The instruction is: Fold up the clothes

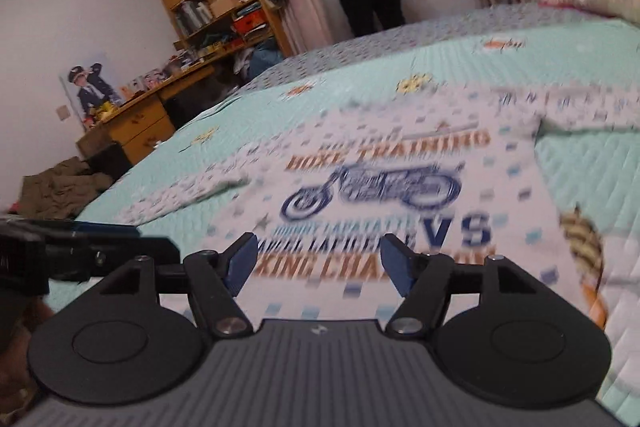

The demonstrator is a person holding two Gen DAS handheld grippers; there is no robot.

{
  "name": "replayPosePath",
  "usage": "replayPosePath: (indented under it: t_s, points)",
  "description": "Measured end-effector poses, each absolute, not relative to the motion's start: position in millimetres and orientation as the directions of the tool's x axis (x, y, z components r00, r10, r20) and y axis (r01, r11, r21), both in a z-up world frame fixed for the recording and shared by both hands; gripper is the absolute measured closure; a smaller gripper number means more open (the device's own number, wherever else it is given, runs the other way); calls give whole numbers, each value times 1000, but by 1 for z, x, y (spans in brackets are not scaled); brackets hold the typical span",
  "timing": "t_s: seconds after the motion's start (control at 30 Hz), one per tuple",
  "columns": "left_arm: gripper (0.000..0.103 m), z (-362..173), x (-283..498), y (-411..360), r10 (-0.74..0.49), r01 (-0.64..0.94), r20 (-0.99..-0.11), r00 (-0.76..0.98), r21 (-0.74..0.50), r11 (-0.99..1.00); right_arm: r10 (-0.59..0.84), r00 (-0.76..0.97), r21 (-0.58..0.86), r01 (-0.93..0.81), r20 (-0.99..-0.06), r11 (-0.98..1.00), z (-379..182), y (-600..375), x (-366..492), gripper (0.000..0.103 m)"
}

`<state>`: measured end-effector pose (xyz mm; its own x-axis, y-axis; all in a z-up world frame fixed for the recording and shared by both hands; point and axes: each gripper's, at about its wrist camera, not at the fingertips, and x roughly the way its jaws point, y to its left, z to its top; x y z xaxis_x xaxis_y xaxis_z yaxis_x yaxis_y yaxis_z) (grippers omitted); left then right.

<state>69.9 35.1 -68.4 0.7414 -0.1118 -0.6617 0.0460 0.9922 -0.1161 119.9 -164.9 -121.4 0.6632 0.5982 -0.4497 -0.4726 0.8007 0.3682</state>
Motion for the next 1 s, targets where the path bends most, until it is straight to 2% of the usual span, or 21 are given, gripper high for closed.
replayPosePath:
  t_s: [0.1,0.2,0.33,0.53,0.6,0.73,0.9,1.0]
  points:
    - [1,-56,74,36,-68,23,-675,735,-75,997,569,670,365,-438,-476,821,-106,-161,135,34]
    - [1,-41,59,36,-48,0,-637,769,-75,997,572,702,370,-443,-424,817,-83,-161,136,34]
    - [1,-39,36,26,-8,-46,-637,771,-68,997,535,747,357,-411,-396,839,-71,-170,118,33]
    - [1,-48,16,1,3,-36,-644,765,-38,999,505,763,418,-337,-403,843,-90,-195,93,32]
    - [1,-55,18,-2,-17,-25,-675,737,-52,998,506,747,414,-335,-432,846,-99,-196,91,30]
    - [1,-72,30,5,-47,-44,-743,668,-103,994,559,658,479,-325,-505,816,-116,-196,103,29]
    - [1,-96,41,26,-35,-120,-780,625,-141,983,624,600,554,-333,-500,763,-127,-197,110,29]
    - [1,-102,43,29,-21,-135,-788,615,-132,982,648,557,622,-274,-519,734,-148,-205,118,29]
